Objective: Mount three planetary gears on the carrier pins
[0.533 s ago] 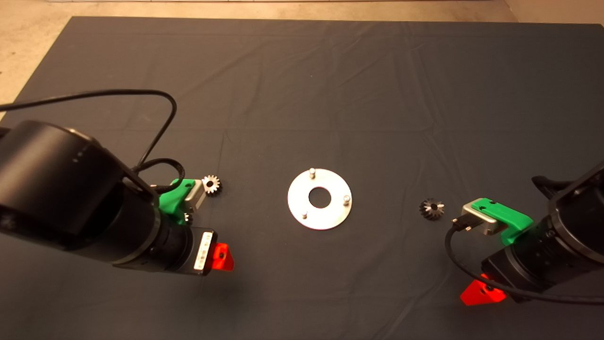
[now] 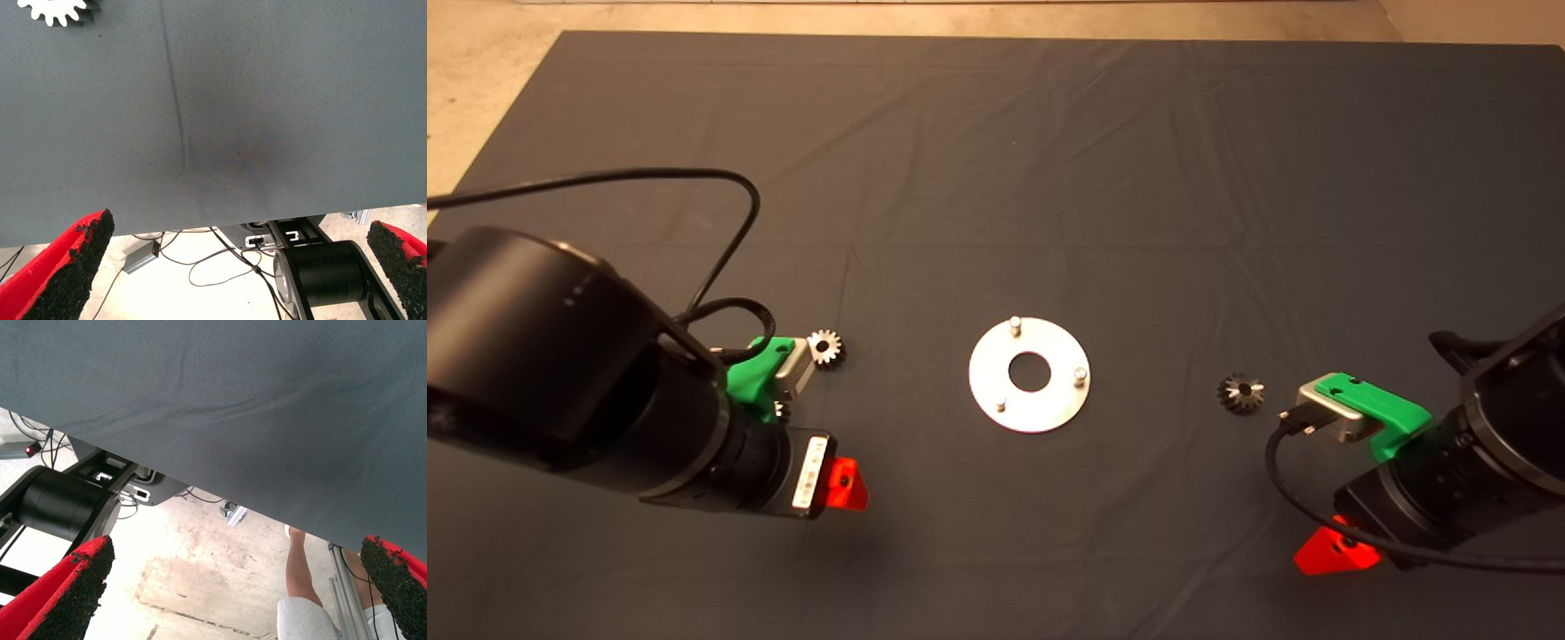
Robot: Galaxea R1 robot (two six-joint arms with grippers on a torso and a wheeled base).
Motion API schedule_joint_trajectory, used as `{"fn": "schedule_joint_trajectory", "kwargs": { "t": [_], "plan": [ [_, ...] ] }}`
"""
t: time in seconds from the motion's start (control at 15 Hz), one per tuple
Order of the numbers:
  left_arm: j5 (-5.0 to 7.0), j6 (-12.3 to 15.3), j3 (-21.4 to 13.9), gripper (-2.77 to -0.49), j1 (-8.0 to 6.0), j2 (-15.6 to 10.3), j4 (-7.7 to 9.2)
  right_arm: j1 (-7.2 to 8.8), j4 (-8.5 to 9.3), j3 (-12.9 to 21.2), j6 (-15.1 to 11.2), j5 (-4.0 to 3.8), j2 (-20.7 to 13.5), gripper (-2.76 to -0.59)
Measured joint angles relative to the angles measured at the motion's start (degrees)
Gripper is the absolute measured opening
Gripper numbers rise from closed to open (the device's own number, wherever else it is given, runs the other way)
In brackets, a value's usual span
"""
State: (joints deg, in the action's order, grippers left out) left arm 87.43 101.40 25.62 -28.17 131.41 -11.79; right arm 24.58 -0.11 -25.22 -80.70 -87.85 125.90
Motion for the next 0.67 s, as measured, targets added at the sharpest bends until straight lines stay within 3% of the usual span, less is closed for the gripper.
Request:
{"fn": "schedule_joint_trajectory", "kwargs": {
  "t": [0.2, 0.67],
  "plan": [
    [0.02, -0.6, 1.9, -0.50, 0.01, 0.3, 0.00, 0.00, 0.00, 0.0, 0.0, 0.00, 0.0, -0.61],
    [0.02, -3.0, 6.4, -0.50, 0.01, 3.7, -0.06, 0.00, 0.00, 0.0, 0.0, 0.00, 0.0, -0.61]
  ]
}}
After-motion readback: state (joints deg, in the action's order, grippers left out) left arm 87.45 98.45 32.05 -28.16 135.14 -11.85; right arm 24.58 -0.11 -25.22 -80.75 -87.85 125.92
